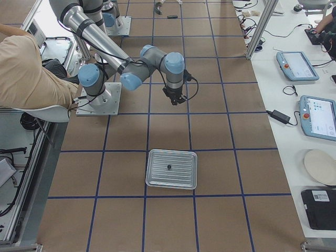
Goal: Place bearing gear from tray to pile
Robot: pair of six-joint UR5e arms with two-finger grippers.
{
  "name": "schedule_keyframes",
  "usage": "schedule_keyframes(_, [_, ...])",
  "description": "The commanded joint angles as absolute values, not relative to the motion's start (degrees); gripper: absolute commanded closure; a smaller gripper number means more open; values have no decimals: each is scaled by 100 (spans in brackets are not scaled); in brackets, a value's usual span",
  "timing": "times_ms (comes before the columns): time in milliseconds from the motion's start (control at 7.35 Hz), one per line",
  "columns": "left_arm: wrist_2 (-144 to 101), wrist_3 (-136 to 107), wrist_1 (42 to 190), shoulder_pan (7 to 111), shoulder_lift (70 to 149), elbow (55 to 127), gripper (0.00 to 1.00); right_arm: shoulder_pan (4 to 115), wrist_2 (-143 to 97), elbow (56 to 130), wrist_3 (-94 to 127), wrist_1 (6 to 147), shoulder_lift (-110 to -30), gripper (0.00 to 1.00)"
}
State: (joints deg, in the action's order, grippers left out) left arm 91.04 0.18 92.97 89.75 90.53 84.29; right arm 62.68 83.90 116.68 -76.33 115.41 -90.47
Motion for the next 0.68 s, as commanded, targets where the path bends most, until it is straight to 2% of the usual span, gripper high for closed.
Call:
schedule_keyframes(0, [9105, 18, 9299, 8974, 9053, 8429, 0, 7912, 8367, 11777, -4733, 11993, -9045, 100])
schedule_keyframes(544, [9105, 18, 9299, 8974, 9053, 8429, 0, 10190, 8393, 11384, -141, 13673, -7755, 100])
